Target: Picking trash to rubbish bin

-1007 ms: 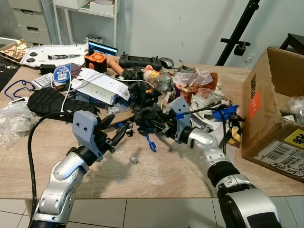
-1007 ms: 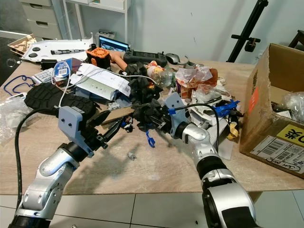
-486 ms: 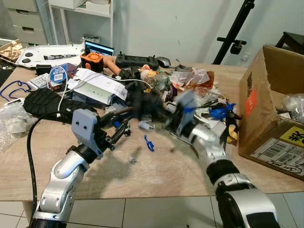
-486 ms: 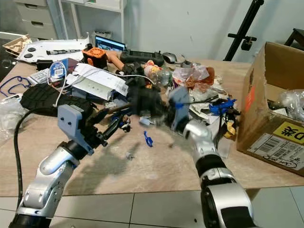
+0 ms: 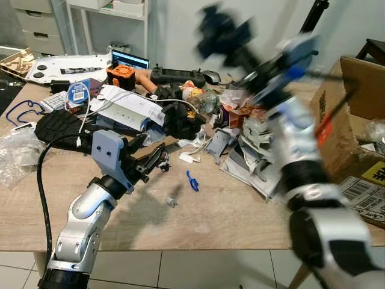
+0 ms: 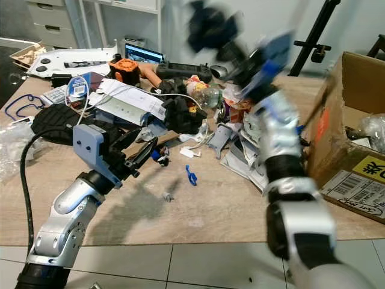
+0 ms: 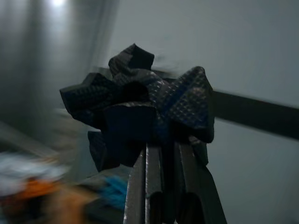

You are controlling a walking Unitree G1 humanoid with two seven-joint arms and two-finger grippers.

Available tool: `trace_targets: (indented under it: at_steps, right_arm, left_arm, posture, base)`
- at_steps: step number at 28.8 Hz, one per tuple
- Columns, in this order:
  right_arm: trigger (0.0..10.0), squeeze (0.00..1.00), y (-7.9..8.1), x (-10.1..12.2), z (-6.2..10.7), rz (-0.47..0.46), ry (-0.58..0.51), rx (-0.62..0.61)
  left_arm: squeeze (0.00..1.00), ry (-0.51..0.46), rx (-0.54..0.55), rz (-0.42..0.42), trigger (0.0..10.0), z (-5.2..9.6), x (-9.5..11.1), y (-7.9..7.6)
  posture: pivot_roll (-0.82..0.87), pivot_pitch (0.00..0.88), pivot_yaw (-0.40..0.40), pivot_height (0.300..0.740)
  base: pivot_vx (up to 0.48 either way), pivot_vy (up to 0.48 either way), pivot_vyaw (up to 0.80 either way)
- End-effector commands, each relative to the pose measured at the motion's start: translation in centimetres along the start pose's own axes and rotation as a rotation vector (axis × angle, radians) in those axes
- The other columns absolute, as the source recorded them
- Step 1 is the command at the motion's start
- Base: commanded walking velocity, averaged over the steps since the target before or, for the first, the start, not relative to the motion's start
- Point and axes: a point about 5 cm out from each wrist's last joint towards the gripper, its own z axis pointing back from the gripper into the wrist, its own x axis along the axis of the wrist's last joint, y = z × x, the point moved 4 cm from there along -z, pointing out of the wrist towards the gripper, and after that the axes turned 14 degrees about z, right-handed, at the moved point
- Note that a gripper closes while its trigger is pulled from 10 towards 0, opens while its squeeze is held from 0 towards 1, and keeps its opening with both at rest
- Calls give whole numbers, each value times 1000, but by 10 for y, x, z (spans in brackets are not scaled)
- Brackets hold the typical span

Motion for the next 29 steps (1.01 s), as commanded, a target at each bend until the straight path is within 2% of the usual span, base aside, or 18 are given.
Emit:
trace_targets:
  at_steps: [1,3,4,5,6,7,9,11,13,15,16,17,18,19,24,25,28,29]
  right_arm:
    - [0,0,-32,-16,14,28,85,-163]
    - [0,0,-72,-27,31,59,178,-327]
    - [0,0,-72,-27,31,59,178,-327]
    - [3686,0,-91,-31,41,84,224,-401]
    - [9608,0,-126,-40,67,92,305,-563]
    - [9608,0,-126,-40,67,92,305,-563]
    - [10000,0,-138,-43,78,90,333,-628]
    - [10000,0,-167,-47,109,104,394,-802]
    - [10000,0,-186,-49,135,124,435,-922]
    - [10000,4,-191,-50,143,121,442,-956]
    - [10000,722,-192,-50,145,125,445,-965]
    - [10000,722,-192,-50,145,125,445,-965]
    - [10000,973,-192,-49,146,141,442,-973]
    - [10000,1000,-192,-48,147,161,441,-983]
    - [10000,1000,-195,-45,154,205,452,-1051]
    - [10000,39,-196,-44,154,215,452,-1062]
    - [10000,0,-195,-41,150,225,436,-1067]
    - [10000,0,-191,-37,140,212,389,-1037]
  left_arm:
    - [0,11,-7,17,10000,0,-5,-2]
    - [0,14,-9,18,10000,0,-5,-3]
    - [0,14,-9,18,10000,0,-5,-3]
    - [0,15,-10,19,10000,0,-6,-3]
    - [0,20,-14,19,10000,1,-7,-3]
    - [0,20,-14,19,10000,1,-7,-3]
    - [0,22,-16,19,10000,1,-7,-3]
    - [0,30,-20,21,10000,2,-9,-4]
    - [0,35,-22,25,10000,3,-10,-5]
    - [0,37,-23,27,10000,3,-11,-5]
    - [0,38,-24,28,10000,3,-11,-5]
    - [0,38,-24,28,10000,3,-11,-5]
    - [0,41,-26,28,10000,3,-12,-5]
    - [0,43,-30,28,10000,2,-12,-6]
    - [0,44,-34,25,10000,1,-12,-6]
    - [0,44,-34,25,10000,1,-12,-6]
    - [0,43,-34,25,10000,1,-11,-5]
    - [0,42,-31,24,10000,2,-11,-5]
  posture:
    - [21,122,-105,740]
    - [20,129,-103,740]
    - [20,129,-103,740]
    - [17,132,-100,740]
    - [17,132,-100,740]
    - [17,132,-100,740]
    - [17,132,-100,740]
    - [11,137,-95,740]
    - [10,143,-87,740]
    - [10,143,-87,740]
    - [10,143,-87,740]
    - [10,143,-87,740]
    - [10,143,-87,740]
    - [10,143,-87,740]
    - [10,143,-87,740]
    - [13,141,-87,740]
    - [16,142,-89,740]
    - [16,141,-90,740]
  base:
    - [0,0,0]
    - [0,0,0]
    - [0,0,0]
    - [0,0,0]
    - [0,0,0]
    - [0,0,0]
    - [0,0,0]
    - [0,0,0]
    - [0,0,0]
    - [0,0,0]
    - [0,0,0]
    - [0,0,0]
    - [0,0,0]
    - [0,0,0]
    - [0,0,0]
    - [0,0,0]
    - [0,0,0]
    - [0,0,0]
